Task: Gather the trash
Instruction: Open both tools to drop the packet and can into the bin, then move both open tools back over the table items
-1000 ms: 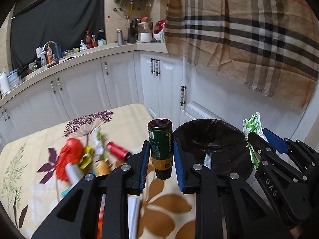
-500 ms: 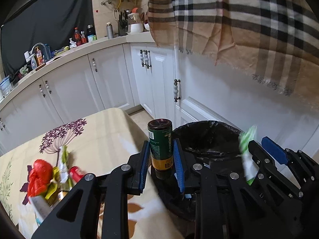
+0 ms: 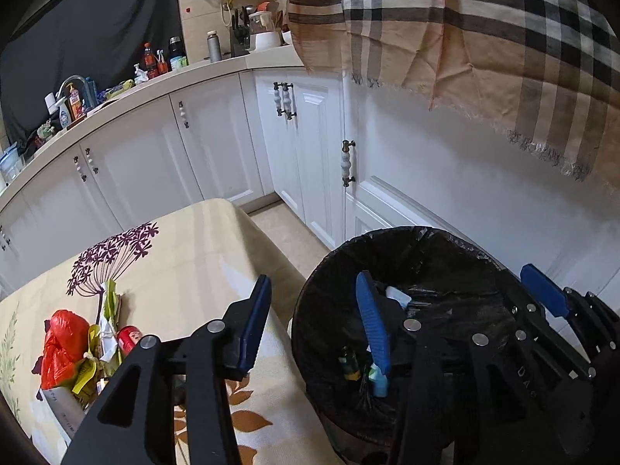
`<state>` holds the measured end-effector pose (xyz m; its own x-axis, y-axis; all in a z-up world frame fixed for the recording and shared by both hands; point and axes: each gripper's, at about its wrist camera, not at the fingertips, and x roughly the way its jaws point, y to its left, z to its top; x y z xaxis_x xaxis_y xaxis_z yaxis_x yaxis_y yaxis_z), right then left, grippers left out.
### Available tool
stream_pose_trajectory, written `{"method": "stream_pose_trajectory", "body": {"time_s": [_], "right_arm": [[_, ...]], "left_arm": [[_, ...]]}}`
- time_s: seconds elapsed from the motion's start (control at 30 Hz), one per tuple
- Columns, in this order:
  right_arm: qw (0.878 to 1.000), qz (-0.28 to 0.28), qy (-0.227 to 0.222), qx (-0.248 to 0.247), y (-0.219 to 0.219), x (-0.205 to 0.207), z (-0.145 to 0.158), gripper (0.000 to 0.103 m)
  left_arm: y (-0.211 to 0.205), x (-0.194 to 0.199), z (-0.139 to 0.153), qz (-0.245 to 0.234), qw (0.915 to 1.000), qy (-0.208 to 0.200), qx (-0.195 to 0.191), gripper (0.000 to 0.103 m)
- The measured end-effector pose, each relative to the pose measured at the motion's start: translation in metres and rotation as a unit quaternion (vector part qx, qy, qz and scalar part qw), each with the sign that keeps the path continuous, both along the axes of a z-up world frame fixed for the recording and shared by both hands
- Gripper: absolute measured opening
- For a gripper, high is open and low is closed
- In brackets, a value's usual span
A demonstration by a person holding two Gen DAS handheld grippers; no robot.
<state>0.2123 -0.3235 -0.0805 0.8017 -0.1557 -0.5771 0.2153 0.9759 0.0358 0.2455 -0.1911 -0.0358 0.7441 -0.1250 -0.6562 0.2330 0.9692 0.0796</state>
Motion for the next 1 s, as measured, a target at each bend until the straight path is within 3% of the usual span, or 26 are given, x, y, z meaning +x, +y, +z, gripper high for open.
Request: {"method": "stream_pose_trajectory", "body": {"time_s": [0.2,0.33,0.67,1.0], "right_arm": [[1.000,0.005,-0.004,0.005,0.009,-0.012,0.010,0.027],[1.000,0.013,-0.012,0.003,0.021,-0.024,0.021,0.041],[0.999,0.045,-0.019,0.006,0.065,-0.060,0.042,0.043],[0.996,0.087,-0.013,0.010,0.114,-0.088,0.050,0.043]], "left_arm": [[0.014,-0.016,0.015,0.005,0.9999,-0.012,-0.007,0.046],[0.028,-0.030,0.025,0.011,0.9996,-0.023,-0.011,0.051],[0.091,-0.073,0.042,0.049,0.9979,-0.040,-0.015,0.053],[0.163,-0.111,0.030,0.108,0.9937,-0.026,-0.010,0.054]]}}
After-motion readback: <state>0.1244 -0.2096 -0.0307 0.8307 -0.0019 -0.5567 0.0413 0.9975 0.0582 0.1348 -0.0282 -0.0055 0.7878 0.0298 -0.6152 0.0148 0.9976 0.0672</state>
